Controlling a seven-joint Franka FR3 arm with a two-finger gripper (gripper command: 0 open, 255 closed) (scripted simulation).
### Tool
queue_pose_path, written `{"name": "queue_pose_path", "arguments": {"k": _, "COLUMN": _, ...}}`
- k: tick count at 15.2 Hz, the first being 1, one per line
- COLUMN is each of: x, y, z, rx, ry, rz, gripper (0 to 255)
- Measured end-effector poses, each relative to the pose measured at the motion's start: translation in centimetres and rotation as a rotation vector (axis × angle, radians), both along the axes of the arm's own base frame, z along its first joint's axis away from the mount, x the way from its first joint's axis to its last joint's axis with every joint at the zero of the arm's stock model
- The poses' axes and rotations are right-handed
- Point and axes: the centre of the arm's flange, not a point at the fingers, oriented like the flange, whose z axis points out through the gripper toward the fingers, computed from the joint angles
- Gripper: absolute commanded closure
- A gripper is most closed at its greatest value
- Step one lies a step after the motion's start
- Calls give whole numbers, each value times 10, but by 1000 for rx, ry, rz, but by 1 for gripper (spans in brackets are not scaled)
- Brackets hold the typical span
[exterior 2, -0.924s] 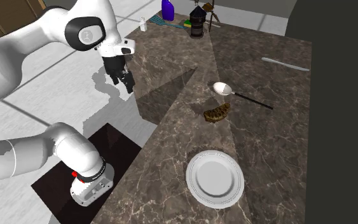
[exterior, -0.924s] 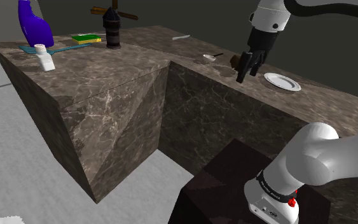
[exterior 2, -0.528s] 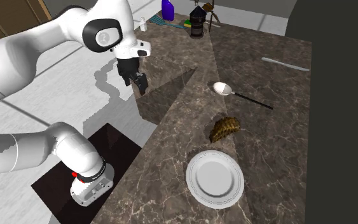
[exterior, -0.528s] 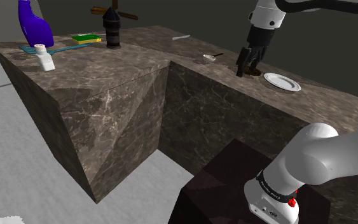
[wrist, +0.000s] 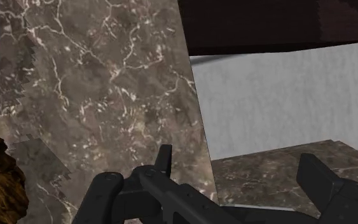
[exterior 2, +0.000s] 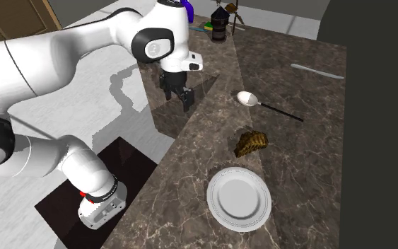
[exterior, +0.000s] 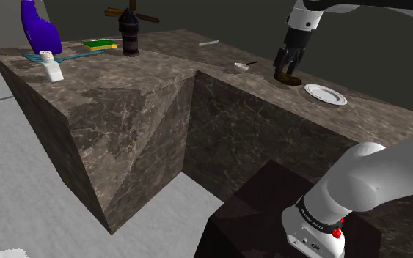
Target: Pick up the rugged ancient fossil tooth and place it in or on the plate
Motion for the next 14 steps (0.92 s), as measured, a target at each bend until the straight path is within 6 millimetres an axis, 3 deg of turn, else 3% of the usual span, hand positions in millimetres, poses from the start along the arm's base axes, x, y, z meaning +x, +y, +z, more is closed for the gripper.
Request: {"name": "queue_pose_path", "arguments": {"k": 14, "x": 80, "y": -177, "z": -21, "rx": 64, "ry": 28, "rz": -42, "gripper": 0}}
